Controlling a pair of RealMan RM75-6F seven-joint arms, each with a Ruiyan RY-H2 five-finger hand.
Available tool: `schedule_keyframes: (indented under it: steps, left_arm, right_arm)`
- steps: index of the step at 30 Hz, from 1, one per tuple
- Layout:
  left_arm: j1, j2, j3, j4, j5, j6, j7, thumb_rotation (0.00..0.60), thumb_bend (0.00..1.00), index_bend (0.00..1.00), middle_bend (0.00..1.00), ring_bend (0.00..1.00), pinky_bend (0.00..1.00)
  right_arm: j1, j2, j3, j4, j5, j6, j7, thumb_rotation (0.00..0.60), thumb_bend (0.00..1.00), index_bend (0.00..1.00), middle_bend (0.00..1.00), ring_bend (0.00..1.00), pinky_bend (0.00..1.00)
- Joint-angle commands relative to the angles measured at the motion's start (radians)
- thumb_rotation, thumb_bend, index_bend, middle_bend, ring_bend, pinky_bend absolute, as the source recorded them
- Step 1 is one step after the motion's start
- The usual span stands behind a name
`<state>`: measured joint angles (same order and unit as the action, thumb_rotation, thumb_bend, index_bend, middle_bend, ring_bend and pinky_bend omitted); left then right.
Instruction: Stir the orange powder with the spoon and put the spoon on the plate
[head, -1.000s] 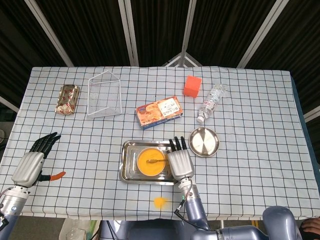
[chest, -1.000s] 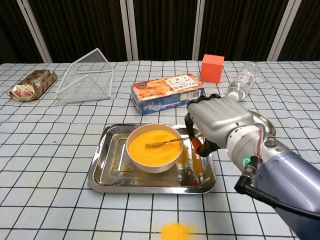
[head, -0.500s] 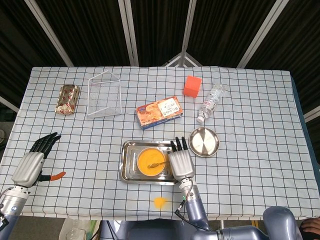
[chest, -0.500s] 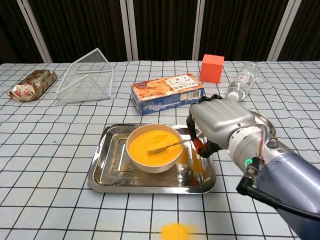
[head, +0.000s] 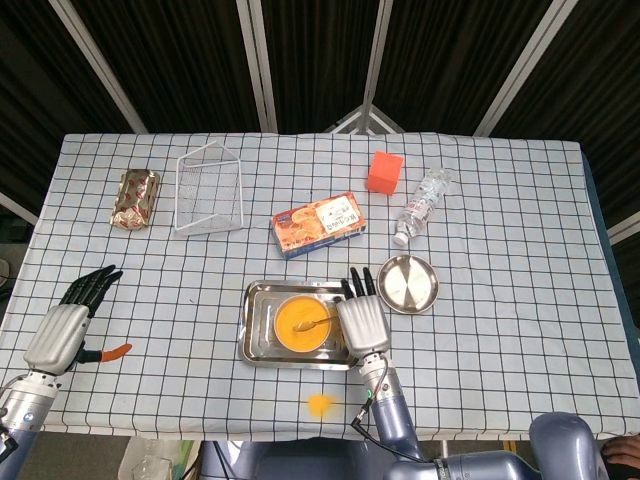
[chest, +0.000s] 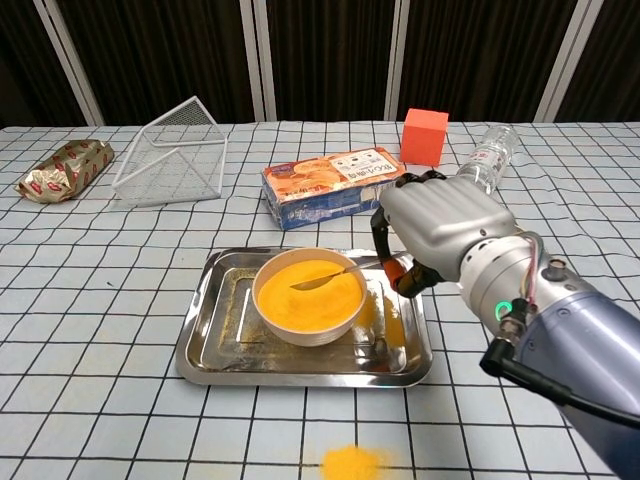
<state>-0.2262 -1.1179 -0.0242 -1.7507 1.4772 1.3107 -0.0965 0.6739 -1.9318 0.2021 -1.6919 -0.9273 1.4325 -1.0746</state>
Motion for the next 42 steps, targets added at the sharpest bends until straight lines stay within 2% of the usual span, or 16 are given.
schedule_keyframes:
  steps: [1,5,8,18,24,28,35,42]
  left_arm:
    - [0.0,0.0,0.0,0.0,0.0,0.0,0.0,0.6,0.0,0.0,0.0,0.0,0.02]
    - [0.0,0.0,0.0,0.0,-0.001,0.0,0.0,0.6,0.0,0.0,0.0,0.0,0.02]
    - [0.0,0.0,0.0,0.0,0.001,0.0,0.0,0.6,0.0,0.0,0.0,0.0,0.02]
    - [-0.001,0.001,0.001,0.0,0.001,-0.001,0.001,0.6,0.0,0.0,0.0,0.0,0.02]
    - [0.0,0.002,0.001,-0.003,-0.003,-0.003,0.008,0.6,0.0,0.0,0.0,0.0,0.02]
    - [0.0,0.002,0.001,-0.003,-0.004,-0.003,0.007,0.6,0.0,0.0,0.0,0.0,0.02]
    - [-0.002,0.003,0.001,-0.002,-0.002,-0.005,0.002,0.6,0.0,0.0,0.0,0.0,0.02]
    - [-0.002,0.003,0.001,-0.003,0.0,-0.004,0.003,0.6,0.0,0.0,0.0,0.0,0.02]
  right_arm:
    - [0.0,0.004,-0.003,0.0,-0.017,-0.001,0.013,0.6,0.79,0.79,0.32,0.04,0.0]
    - [-0.003,0.006,-0.011,0.009,-0.049,-0.007,0.047,0.6,0.83,0.87,0.4,0.13,0.0]
    - [-0.005,0.006,-0.019,0.021,-0.068,-0.01,0.063,0.6,0.84,0.89,0.43,0.17,0.0]
    - [-0.008,0.001,-0.034,0.041,-0.106,-0.008,0.066,0.6,0.84,0.9,0.46,0.19,0.02]
    - [0.009,-0.017,-0.073,0.14,-0.196,0.028,-0.022,0.6,0.84,0.91,0.47,0.2,0.04]
    - [0.018,-0.02,-0.096,0.185,-0.218,0.025,-0.101,0.6,0.84,0.91,0.48,0.2,0.04]
    - [0.026,-0.007,-0.071,0.148,-0.179,0.01,-0.207,0.6,0.84,0.92,0.48,0.2,0.04]
    - [0.045,0.012,-0.101,0.168,-0.254,0.021,-0.287,0.6,0.84,0.92,0.48,0.2,0.04]
